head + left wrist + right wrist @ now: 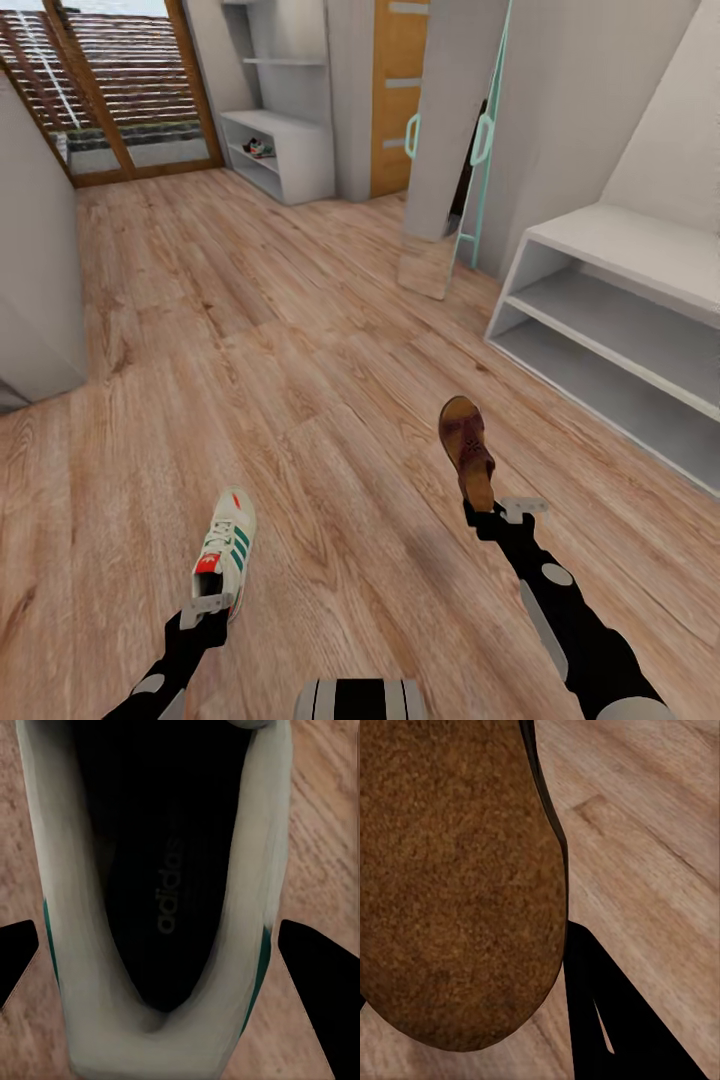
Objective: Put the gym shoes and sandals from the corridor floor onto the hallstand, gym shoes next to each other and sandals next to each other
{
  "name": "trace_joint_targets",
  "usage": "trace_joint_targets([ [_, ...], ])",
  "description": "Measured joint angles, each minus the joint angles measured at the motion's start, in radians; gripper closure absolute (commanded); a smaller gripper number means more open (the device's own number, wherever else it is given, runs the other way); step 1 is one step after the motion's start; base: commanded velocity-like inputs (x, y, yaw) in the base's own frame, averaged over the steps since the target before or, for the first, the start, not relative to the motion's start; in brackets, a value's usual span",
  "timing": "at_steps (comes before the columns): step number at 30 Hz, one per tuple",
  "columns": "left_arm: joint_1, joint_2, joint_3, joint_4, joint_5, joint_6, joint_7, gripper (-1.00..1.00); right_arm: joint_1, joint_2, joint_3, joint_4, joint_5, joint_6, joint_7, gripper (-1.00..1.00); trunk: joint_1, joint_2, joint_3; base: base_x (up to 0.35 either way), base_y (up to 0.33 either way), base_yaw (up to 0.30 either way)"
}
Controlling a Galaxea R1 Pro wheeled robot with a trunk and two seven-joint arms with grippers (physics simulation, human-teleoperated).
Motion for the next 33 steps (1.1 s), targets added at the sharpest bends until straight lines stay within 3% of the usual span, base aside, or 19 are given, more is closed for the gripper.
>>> trace_joint_targets([
  [6,0.0,0.006,0.001,0.0,-0.001,0.0,-0.001,1.0,0.001,-0.008,-0.003,-0.009,0.001,0.0,-0.001,1.0,-0.003,0.001,0.024,0.0,0.0,-0.021],
  [12,0.054,0.024,0.003,-0.011,0.007,-0.002,0.001,1.0,0.024,-0.094,-0.006,0.0,0.003,-0.002,-0.007,1.0,-0.005,0.003,0.055,0.0,0.0,-0.108],
  [16,0.102,0.027,0.003,-0.05,0.012,-0.003,0.001,1.0,0.083,-0.114,-0.037,0.049,0.002,-0.022,-0.01,1.0,-0.007,0.004,0.076,0.0,0.0,-0.119],
  [18,0.133,0.028,0.002,-0.075,0.012,-0.003,0.001,1.0,0.105,-0.114,-0.052,0.105,0.001,-0.063,-0.01,1.0,-0.008,0.004,0.087,0.0,0.0,-0.113],
  [22,0.19,0.027,0.001,-0.098,0.011,-0.082,0.002,1.0,0.121,-0.112,-0.061,0.33,0.0,-0.279,-0.01,1.0,-0.01,0.005,0.108,0.0,0.0,-0.104],
  [26,0.211,0.026,0.0,-0.095,0.01,-0.13,0.002,1.0,0.124,-0.105,-0.061,0.518,-0.001,-0.451,-0.007,1.0,-0.012,0.006,0.13,0.0,0.0,-0.099],
  [33,0.236,0.024,0.001,-0.092,0.011,-0.141,0.003,1.0,0.124,-0.102,-0.061,0.621,0.001,-0.52,-0.005,1.0,-0.015,0.008,0.168,0.0,0.0,-0.082],
])
